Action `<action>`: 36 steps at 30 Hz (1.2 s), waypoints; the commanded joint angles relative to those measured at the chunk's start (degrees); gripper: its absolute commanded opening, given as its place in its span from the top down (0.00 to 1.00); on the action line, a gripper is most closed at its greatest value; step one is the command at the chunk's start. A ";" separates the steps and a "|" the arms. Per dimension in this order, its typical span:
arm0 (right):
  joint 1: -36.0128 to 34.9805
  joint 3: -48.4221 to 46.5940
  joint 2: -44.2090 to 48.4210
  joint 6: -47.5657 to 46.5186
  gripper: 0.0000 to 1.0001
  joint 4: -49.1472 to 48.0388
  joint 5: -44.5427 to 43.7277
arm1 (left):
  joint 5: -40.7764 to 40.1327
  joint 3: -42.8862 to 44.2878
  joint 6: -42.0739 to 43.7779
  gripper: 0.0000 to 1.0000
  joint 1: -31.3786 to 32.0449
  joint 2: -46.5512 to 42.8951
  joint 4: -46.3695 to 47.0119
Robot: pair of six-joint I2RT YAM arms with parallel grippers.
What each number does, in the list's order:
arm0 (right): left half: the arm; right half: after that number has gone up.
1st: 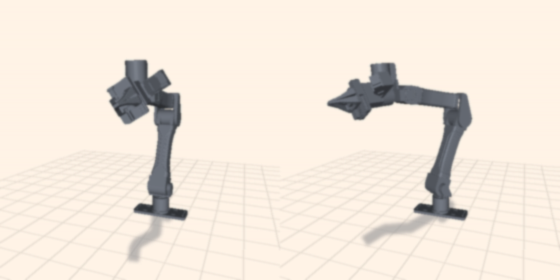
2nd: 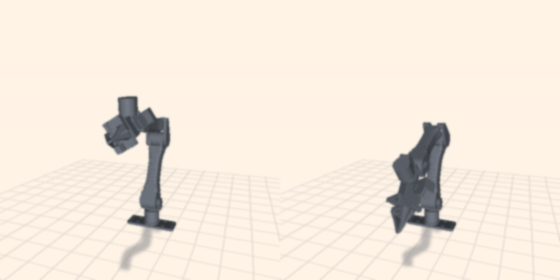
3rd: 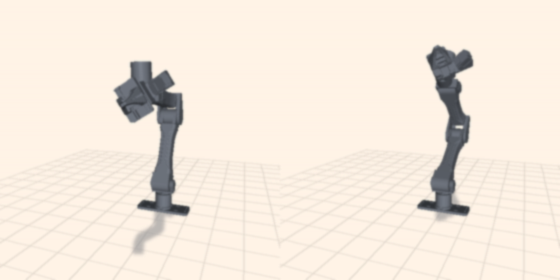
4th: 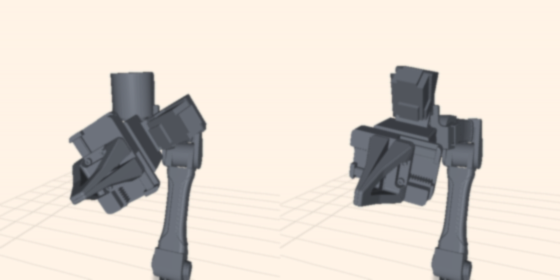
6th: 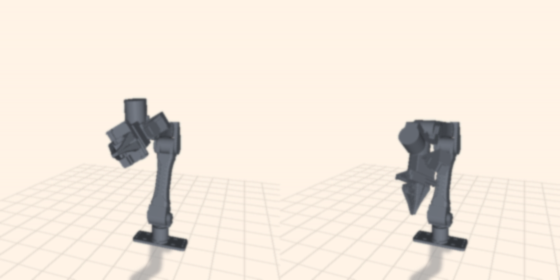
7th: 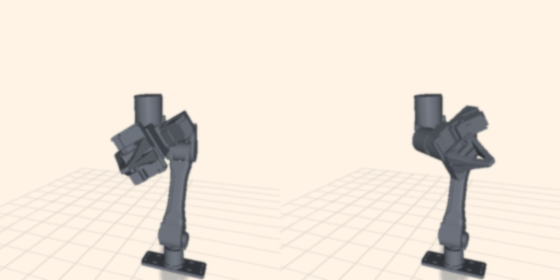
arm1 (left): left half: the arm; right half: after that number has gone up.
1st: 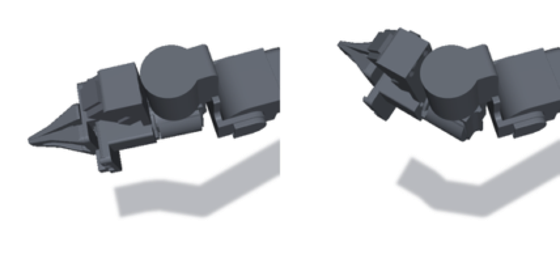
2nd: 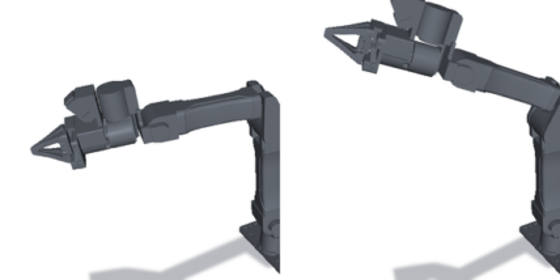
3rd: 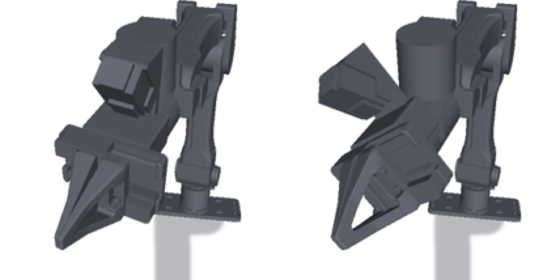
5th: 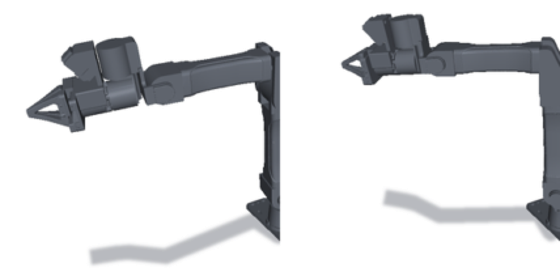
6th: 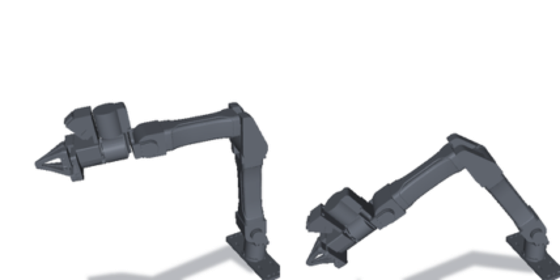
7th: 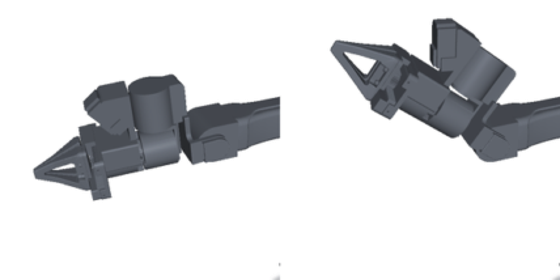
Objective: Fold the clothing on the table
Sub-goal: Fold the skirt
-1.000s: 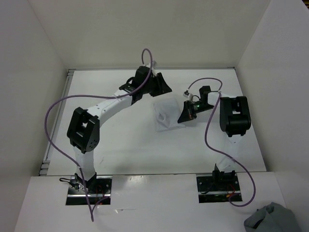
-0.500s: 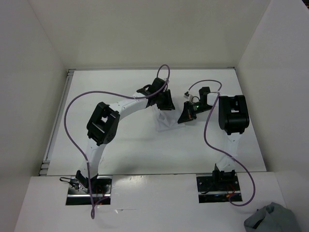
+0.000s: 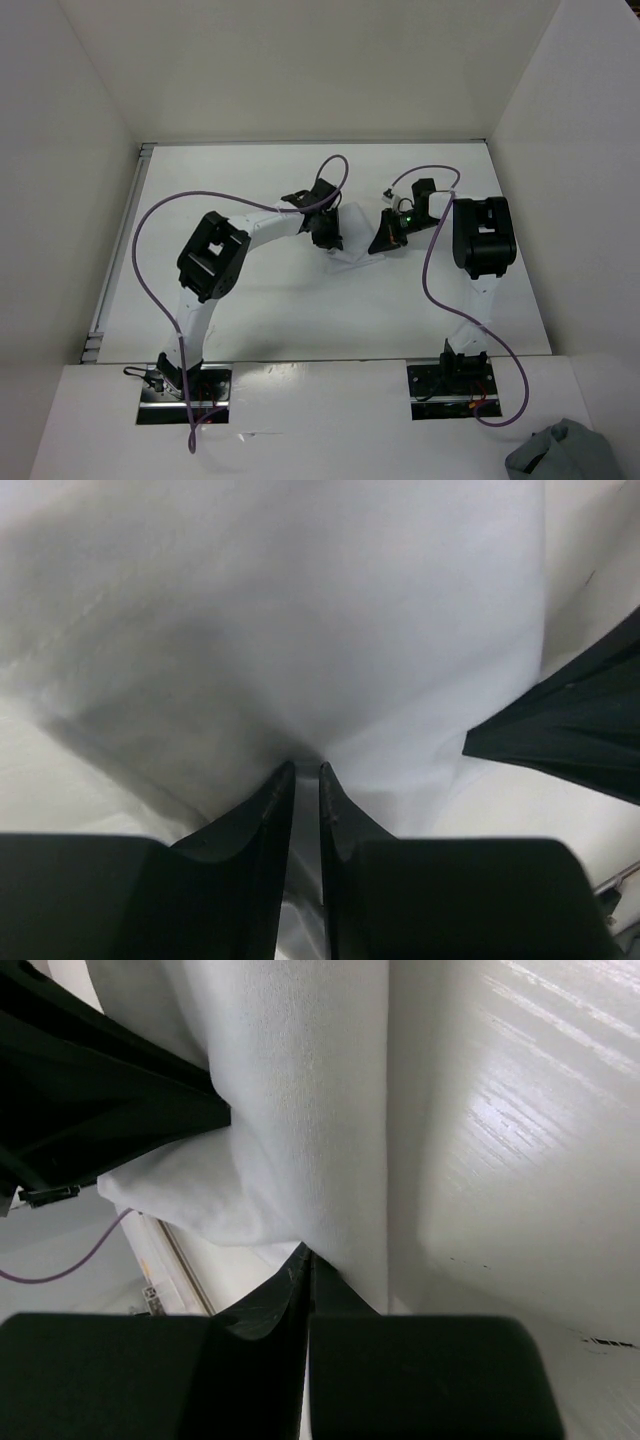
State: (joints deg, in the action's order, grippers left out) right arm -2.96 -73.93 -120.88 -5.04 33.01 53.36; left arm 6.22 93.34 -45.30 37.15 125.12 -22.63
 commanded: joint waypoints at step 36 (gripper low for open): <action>-19.01 -3.94 4.43 2.14 1.00 -6.12 -3.97 | -9.12 -18.37 -2.69 0.76 1.61 -10.42 1.89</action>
State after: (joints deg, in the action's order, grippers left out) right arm -22.52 -75.31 -117.47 -3.95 30.41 49.89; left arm -1.30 76.05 -47.16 38.46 112.90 -19.31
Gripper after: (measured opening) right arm 0.001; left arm 0.238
